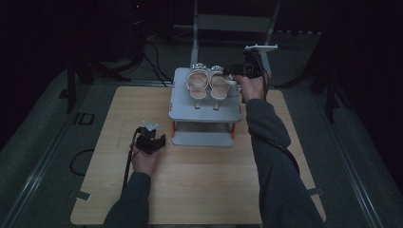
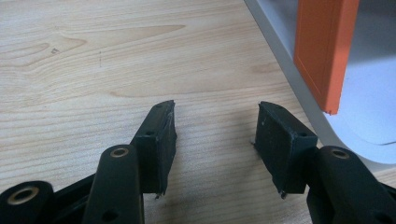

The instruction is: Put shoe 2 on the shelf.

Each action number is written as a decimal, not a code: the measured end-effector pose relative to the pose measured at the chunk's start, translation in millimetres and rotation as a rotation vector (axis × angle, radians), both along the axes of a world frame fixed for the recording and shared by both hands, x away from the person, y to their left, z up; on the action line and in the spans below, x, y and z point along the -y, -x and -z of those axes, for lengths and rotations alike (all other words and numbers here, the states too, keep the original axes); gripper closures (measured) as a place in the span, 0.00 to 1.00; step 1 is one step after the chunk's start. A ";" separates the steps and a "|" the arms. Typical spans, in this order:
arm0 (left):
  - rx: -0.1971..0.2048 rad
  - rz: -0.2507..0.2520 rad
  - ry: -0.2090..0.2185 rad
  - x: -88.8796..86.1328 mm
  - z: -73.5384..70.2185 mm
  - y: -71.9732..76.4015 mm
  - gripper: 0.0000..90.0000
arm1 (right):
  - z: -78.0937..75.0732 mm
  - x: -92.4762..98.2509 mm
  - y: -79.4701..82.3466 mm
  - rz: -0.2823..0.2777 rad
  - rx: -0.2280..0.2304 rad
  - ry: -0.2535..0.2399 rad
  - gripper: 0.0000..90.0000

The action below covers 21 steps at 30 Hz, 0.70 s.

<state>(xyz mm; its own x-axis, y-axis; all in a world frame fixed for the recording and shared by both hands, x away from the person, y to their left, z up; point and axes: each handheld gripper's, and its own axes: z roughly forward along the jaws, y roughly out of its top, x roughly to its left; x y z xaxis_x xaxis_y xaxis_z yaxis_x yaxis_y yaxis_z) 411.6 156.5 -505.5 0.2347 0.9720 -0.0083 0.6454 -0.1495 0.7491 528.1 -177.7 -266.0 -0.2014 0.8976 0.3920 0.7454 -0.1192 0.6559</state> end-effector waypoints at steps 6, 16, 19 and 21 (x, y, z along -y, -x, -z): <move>0.000 0.000 0.000 0.0 0.0 0.0 0.53 | -3.5 3.3 5.2 0.067 0.096 -0.005 0.43; 0.000 0.001 0.000 0.0 0.0 0.0 0.53 | -11.6 11.8 10.0 0.154 0.123 0.012 0.49; 0.000 0.000 0.000 0.1 0.0 0.0 0.53 | -9.1 23.2 18.6 0.130 0.134 -0.002 0.47; 0.000 0.001 0.000 0.2 0.0 0.0 0.53 | -3.3 33.3 26.0 0.118 0.142 -0.007 0.46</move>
